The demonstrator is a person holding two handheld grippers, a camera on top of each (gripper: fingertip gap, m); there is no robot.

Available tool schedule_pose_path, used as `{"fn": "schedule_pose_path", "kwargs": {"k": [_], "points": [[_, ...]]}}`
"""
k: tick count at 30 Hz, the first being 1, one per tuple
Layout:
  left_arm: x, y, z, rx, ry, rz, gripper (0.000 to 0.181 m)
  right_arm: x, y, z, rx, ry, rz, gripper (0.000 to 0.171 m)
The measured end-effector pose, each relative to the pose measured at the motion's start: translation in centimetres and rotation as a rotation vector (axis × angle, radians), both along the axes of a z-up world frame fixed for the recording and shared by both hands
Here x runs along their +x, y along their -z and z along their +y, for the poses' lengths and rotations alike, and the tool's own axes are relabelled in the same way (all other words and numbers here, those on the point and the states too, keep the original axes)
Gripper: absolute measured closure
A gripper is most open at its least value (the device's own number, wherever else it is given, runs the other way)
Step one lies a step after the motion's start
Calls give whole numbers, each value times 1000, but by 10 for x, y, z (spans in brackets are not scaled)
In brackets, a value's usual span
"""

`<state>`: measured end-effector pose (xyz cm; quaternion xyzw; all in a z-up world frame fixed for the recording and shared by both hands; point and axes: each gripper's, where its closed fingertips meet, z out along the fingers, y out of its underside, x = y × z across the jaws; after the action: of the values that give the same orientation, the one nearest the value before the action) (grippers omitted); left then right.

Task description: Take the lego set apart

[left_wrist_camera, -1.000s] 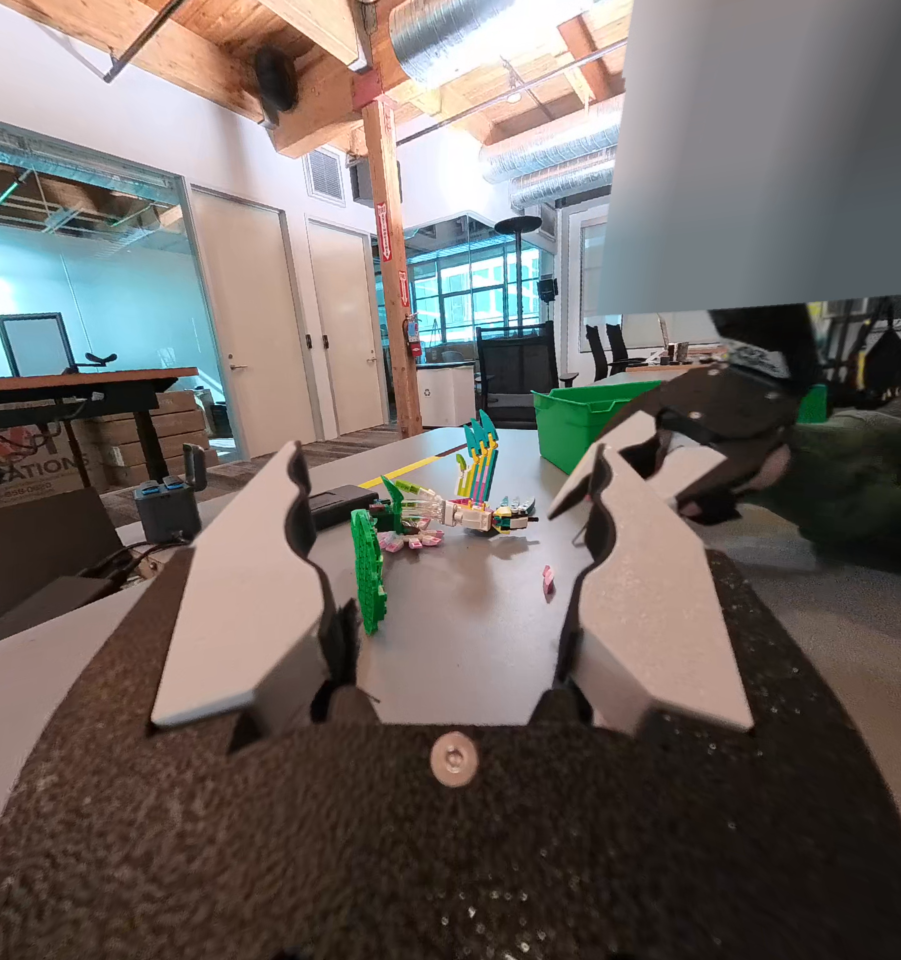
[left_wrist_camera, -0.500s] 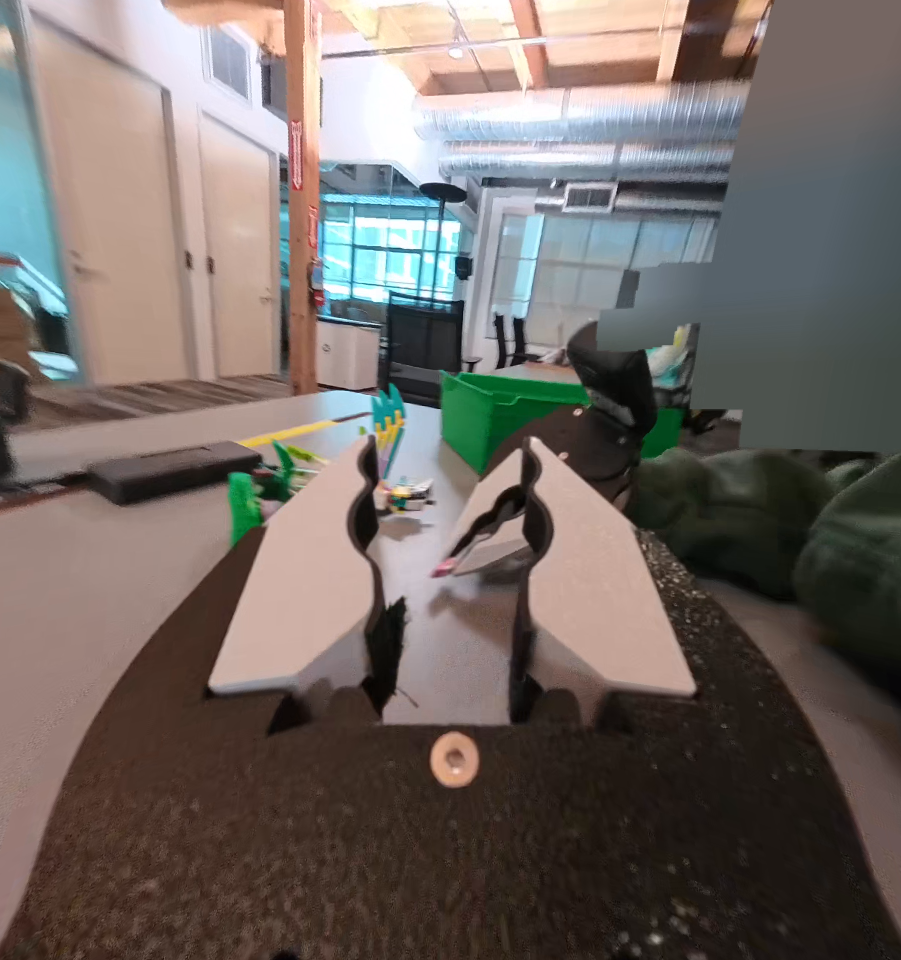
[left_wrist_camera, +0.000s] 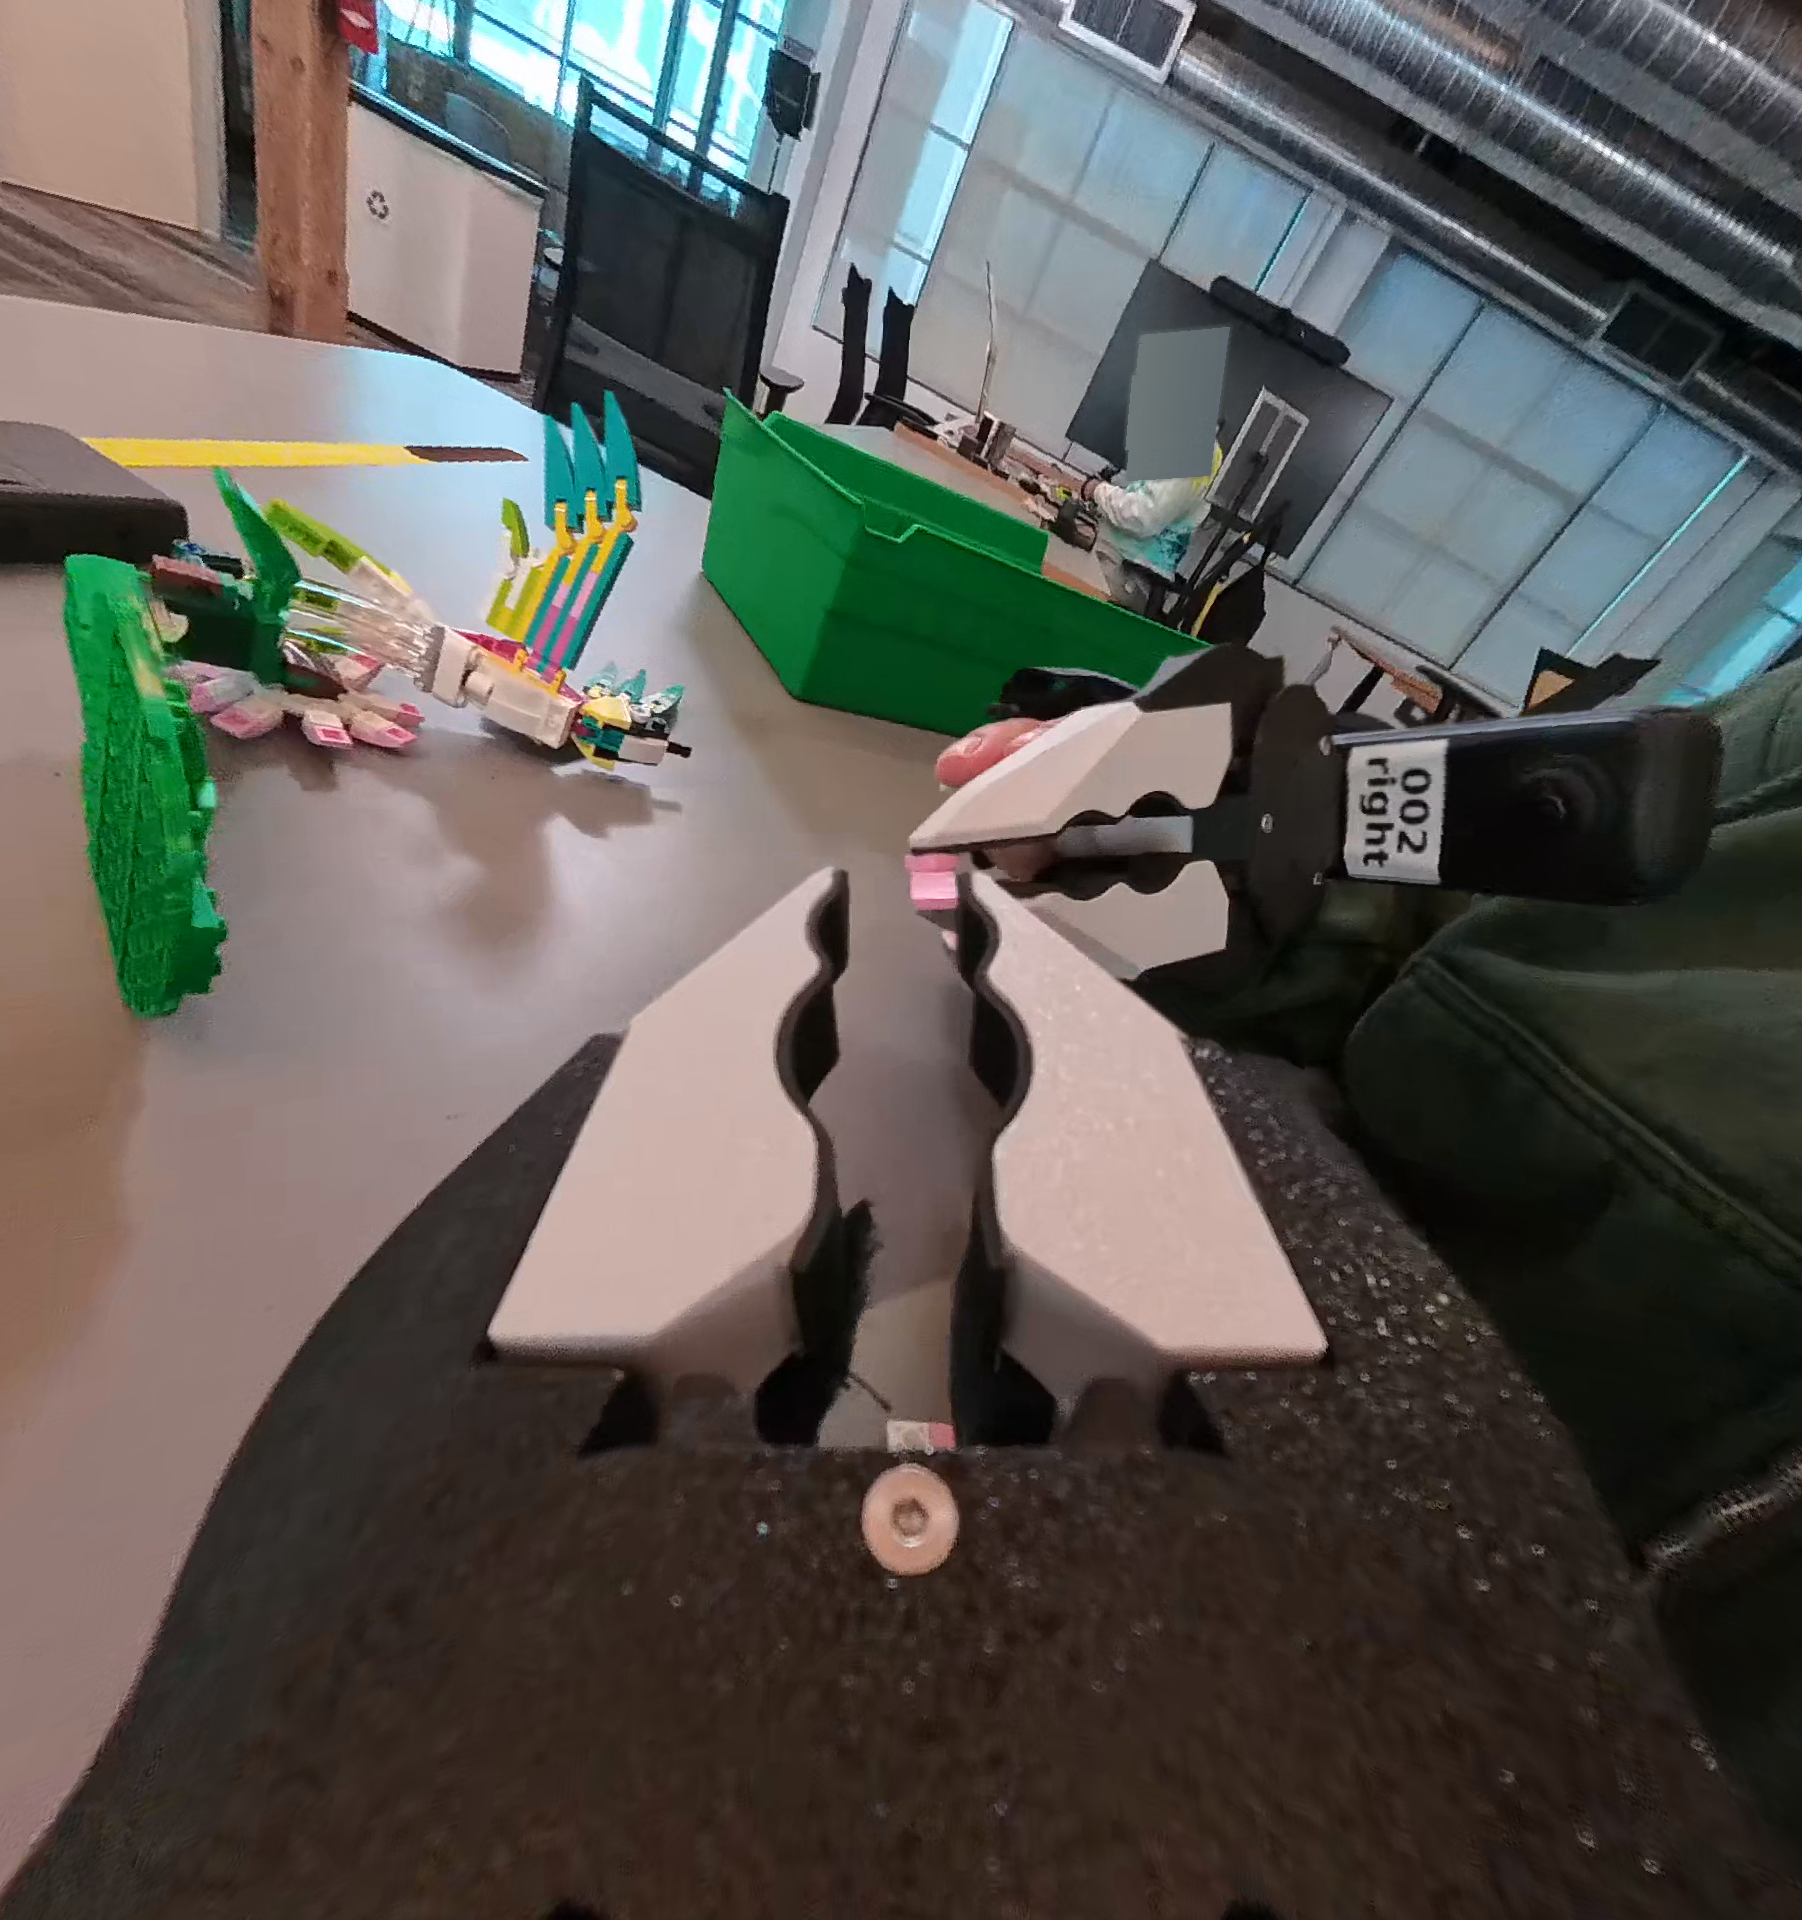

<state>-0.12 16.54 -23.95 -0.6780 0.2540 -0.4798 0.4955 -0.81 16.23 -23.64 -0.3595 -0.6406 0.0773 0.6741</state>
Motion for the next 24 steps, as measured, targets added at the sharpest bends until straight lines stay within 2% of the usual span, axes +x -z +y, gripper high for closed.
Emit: {"fn": "schedule_pose_path", "kwargs": {"k": [2,5,11,18,20,22,24], "points": [[2,-1,-3,29,17,11,175,0,1,0,34,11,-15,166],[3,3,-7,112,40,107,175,1,4,-3,8,-15,-31,164],[11,17,-19,396,98,377,175,7,21,-16,-522,-176,-65,160],[17,19,-36,512,208,439,175,17,21,-35,-730,-320,-134,165],[-2,37,-22,568,161,629,175,28,-8,-40,-856,-447,-5,169],[-13,26,-21,532,132,537,174,44,-35,-26,-915,-476,142,171],[-20,10,-15,517,67,441,175,49,-32,-9,-893,-395,165,171]]}}
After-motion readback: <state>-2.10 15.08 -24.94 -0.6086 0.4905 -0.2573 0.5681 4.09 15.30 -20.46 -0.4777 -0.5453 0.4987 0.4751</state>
